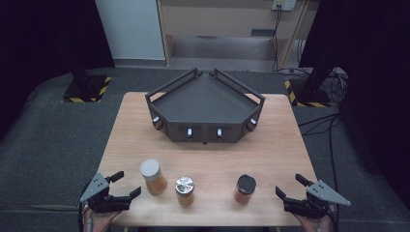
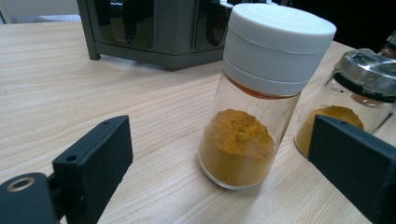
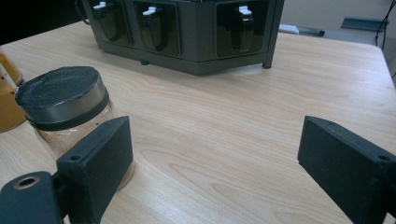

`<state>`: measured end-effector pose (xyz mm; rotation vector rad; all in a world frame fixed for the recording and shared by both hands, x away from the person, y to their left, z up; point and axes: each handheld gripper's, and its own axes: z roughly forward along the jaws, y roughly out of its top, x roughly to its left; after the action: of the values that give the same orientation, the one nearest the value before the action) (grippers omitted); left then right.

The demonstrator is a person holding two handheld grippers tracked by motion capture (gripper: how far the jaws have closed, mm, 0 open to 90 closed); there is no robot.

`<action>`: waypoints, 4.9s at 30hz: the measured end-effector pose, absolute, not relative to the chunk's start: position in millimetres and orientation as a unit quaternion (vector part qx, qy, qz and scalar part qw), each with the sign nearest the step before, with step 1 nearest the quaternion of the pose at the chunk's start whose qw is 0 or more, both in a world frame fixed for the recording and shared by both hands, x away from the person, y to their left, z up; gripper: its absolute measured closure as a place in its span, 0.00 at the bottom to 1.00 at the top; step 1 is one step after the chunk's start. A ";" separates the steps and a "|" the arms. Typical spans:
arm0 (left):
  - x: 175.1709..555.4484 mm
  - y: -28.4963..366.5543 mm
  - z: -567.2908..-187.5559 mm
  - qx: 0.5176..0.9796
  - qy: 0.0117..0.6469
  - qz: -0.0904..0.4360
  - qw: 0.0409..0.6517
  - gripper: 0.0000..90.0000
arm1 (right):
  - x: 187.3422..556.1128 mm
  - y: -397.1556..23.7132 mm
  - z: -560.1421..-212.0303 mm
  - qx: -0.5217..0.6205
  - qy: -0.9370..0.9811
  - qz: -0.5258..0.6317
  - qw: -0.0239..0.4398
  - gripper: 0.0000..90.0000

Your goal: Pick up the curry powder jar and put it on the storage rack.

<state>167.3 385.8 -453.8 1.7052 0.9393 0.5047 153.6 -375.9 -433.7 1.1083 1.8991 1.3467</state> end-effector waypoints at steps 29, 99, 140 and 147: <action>170.1 385.3 -451.9 0.720 0.393 0.203 0.535 0.07 | 155.0 -375.4 -433.7 0.416 0.707 0.501 0.275 0.11; 228.6 361.6 -389.2 0.778 0.346 0.143 0.505 0.05 | 154.4 -375.3 -434.2 0.418 0.705 0.501 0.279 0.12; 238.3 345.7 -420.4 0.764 0.323 0.169 0.532 0.36 | 154.2 -375.0 -434.3 0.416 0.706 0.500 0.281 0.12; 240.3 342.6 -416.0 0.762 0.328 0.171 0.531 0.35 | 154.3 -375.2 -434.4 0.416 0.705 0.501 0.280 0.12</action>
<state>240.3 342.6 -416.0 1.8192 0.7839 0.4077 154.3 -375.2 -434.4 1.1155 1.8909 1.3428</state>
